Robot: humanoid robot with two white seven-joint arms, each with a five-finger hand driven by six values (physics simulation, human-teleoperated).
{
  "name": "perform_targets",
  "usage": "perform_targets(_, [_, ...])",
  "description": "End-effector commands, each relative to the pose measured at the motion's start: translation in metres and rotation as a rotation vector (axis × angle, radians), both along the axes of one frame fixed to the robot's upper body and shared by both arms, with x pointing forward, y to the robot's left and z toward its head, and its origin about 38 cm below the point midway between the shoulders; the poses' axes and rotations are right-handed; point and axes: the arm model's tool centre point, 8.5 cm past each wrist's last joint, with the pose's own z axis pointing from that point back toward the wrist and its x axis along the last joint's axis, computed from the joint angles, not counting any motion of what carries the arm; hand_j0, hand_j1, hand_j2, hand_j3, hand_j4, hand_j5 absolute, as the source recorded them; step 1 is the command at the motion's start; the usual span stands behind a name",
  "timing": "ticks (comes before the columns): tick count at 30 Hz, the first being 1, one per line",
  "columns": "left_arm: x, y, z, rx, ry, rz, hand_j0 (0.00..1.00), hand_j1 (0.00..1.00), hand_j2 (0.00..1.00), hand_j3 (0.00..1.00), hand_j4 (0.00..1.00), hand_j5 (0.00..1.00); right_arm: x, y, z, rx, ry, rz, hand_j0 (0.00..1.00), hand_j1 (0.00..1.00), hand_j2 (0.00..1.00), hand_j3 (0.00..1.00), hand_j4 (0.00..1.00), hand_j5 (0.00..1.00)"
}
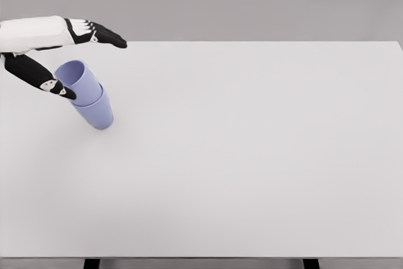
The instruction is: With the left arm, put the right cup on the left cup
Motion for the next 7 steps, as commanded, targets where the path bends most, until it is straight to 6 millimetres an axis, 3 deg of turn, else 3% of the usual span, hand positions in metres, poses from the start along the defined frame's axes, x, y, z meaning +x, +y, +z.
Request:
perform_targets(1, [-0.017, -0.019, 0.008, -0.055, 0.018, -0.075, 1.0, 1.0, 1.0, 1.0, 1.0, 1.0, 0.0, 0.0, 0.0, 0.001, 0.0, 0.001, 1.0, 1.0, 1.0, 1.0, 1.0, 1.0])
perform_targets(7, [-0.01, -0.077, -0.001, -0.118, 0.048, -0.226, 1.0, 1.0, 1.0, 1.0, 1.0, 1.0, 0.0, 0.0, 0.0, 0.001, 0.0, 0.001, 1.0, 1.0, 1.0, 1.0, 1.0, 1.0])
